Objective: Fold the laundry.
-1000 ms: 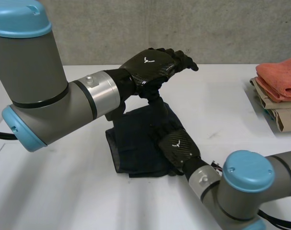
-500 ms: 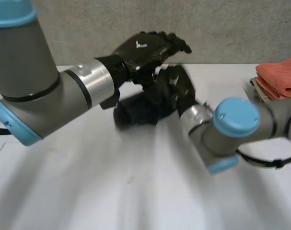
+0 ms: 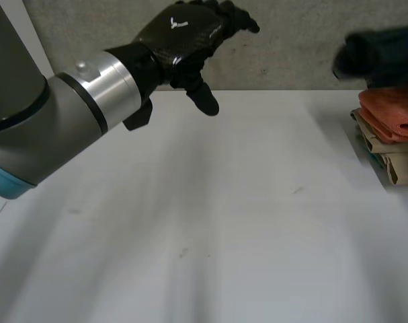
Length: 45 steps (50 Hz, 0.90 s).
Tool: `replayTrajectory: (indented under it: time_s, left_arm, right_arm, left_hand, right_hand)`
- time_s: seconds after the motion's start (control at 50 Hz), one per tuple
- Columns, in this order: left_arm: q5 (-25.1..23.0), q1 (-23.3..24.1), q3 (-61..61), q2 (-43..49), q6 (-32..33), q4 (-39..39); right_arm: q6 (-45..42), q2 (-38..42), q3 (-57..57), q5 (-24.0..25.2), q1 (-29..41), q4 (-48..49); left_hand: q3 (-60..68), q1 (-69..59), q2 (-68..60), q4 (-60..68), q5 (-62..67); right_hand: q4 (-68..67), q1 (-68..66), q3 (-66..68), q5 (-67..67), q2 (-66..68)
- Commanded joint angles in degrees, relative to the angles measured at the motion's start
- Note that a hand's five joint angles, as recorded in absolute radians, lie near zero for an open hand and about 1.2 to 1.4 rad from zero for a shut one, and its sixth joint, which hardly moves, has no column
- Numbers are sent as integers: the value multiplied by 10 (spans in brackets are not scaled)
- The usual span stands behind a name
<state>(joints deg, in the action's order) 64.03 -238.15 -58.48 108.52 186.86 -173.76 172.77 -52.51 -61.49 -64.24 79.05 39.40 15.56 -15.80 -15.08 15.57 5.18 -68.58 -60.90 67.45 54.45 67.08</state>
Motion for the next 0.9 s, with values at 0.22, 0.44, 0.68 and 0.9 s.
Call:
replayTrajectory:
  time_s: [0.22, 0.44, 0.68, 0.9]
  left_arm:
    - [0, 3, -25, 18, 2, 0]
    - [0, 12, -21, 17, 0, 0]
    - [0, 37, -23, 1, 0, 0]
    - [1, 41, -31, -32, -8, 1]
  right_arm:
    - [-53, 136, -20, 140, -108, 5]
    - [-52, 95, -21, 32, -108, -26]
    - [-63, -51, -64, 10, -134, -231]
    - [-143, -172, -35, -76, -212, -380]
  left_hand:
    - [21, -18, -25, 20, 24]
    - [21, -18, -25, 20, 24]
    - [17, -15, -22, 17, 21]
    - [17, -15, -22, 17, 21]
  right_hand:
    - [-114, -191, 126, 156, 129]
    - [546, 469, -535, -505, -531]
    - [586, 509, -574, -544, -571]
    - [586, 509, -574, -544, -571]
